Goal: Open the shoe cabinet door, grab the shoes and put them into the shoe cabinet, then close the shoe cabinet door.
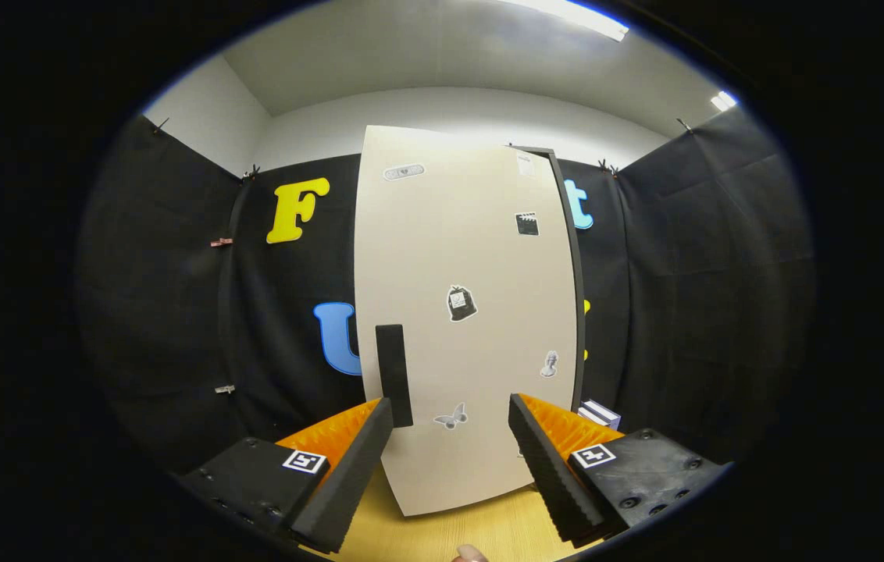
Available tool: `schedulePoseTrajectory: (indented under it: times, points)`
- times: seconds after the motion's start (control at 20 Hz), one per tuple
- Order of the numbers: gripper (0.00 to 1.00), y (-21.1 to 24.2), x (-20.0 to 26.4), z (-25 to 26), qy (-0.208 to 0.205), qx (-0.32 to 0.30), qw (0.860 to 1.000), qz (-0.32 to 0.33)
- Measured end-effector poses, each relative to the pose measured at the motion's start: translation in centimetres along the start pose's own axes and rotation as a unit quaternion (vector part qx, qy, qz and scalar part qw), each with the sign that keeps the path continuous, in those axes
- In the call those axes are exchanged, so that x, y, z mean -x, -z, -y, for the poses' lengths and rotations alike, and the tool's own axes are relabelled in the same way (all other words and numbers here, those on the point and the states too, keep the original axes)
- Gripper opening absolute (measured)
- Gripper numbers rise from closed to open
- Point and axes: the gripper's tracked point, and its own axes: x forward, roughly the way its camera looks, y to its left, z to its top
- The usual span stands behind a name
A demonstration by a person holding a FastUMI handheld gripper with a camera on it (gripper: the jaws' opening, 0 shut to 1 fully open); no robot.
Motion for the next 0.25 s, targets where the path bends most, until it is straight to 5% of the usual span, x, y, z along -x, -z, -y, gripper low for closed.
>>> schedulePoseTrajectory:
  times: [0.25]
  points:
    - [0.98, 0.21, 0.43, -0.29, 0.004, 0.002, 1.000, -0.004]
